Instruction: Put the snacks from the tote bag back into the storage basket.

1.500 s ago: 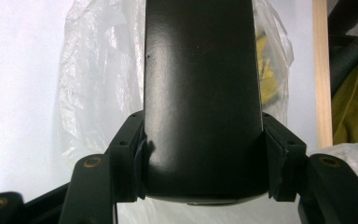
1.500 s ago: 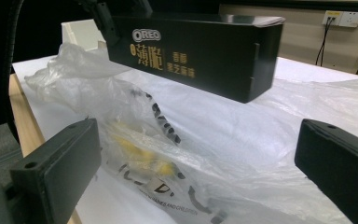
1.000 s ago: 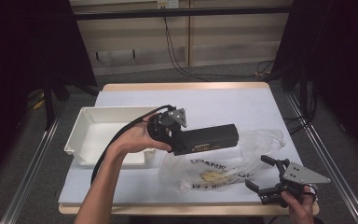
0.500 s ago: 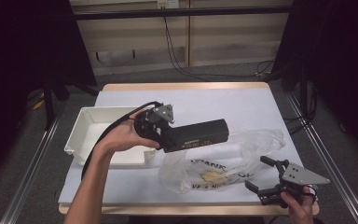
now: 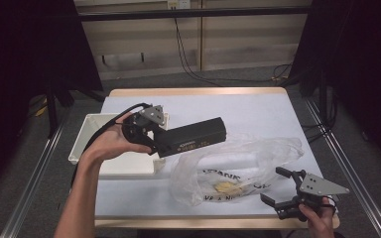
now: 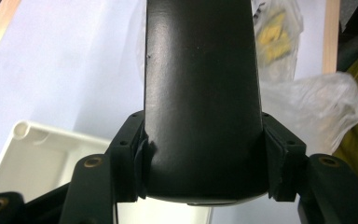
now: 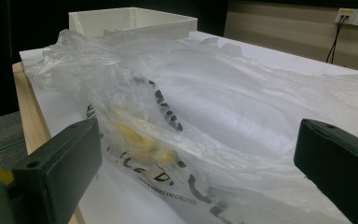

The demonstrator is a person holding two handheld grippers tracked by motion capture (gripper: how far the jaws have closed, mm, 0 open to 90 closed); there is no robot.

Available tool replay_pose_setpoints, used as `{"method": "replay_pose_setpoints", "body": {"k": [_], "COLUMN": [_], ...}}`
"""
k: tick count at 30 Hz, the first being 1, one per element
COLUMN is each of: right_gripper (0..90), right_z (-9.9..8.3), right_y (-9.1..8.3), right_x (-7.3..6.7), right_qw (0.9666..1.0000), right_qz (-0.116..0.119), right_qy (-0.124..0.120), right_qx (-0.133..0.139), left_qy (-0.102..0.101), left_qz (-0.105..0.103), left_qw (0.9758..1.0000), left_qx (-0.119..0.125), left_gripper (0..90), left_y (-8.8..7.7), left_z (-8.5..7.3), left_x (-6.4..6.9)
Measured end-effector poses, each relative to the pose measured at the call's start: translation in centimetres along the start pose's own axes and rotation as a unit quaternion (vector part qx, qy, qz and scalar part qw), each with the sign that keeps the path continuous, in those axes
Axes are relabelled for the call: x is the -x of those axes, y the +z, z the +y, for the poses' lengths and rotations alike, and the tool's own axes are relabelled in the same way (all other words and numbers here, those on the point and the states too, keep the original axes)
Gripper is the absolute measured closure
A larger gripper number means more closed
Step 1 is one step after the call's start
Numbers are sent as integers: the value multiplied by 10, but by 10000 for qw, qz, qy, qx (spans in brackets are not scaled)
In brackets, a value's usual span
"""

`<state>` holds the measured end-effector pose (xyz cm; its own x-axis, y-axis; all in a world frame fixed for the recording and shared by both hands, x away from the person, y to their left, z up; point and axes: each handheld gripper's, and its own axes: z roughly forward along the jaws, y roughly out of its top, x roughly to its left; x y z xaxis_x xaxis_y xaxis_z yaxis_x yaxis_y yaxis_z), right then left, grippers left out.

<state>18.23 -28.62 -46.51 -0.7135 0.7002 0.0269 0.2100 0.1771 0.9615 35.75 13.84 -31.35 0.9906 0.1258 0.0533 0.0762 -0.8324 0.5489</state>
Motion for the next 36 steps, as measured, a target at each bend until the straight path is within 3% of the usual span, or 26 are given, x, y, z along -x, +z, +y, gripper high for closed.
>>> {"method": "replay_pose_setpoints", "body": {"k": [11, 14, 15, 20, 32, 36], "right_gripper": [4, 2, 2, 2, 3, 2], "right_z": [-1, -1, -1, -1, -2, -2], "right_y": [1, 1, 1, 1, 2, 2], "right_x": [1, 2, 2, 1, 1, 2], "right_qw": [10000, 10000, 10000, 10000, 9999, 10000], "right_qz": [10, -6, 1, 12, 5, 16], "right_qy": [47, 50, 47, 45, 86, 59], "right_qx": [-36, -32, -36, -50, -75, -67], "left_qy": [-141, -120, -81, 71, -182, -276], "left_qz": [153, 233, 384, 450, 501, 575], "left_qw": [9998, 9996, 9992, 9990, 9985, 9980], "left_qx": [-14, 63, 70, 41, 148, 23], "left_gripper": [429, 429, 428, 429, 433, 432], "left_y": [-16, -20, -24, -28, -47, -50], "left_z": [-25, -27, -29, -36, -62, -70], "left_x": [-10, -11, -10, -7, -11, -15]}}
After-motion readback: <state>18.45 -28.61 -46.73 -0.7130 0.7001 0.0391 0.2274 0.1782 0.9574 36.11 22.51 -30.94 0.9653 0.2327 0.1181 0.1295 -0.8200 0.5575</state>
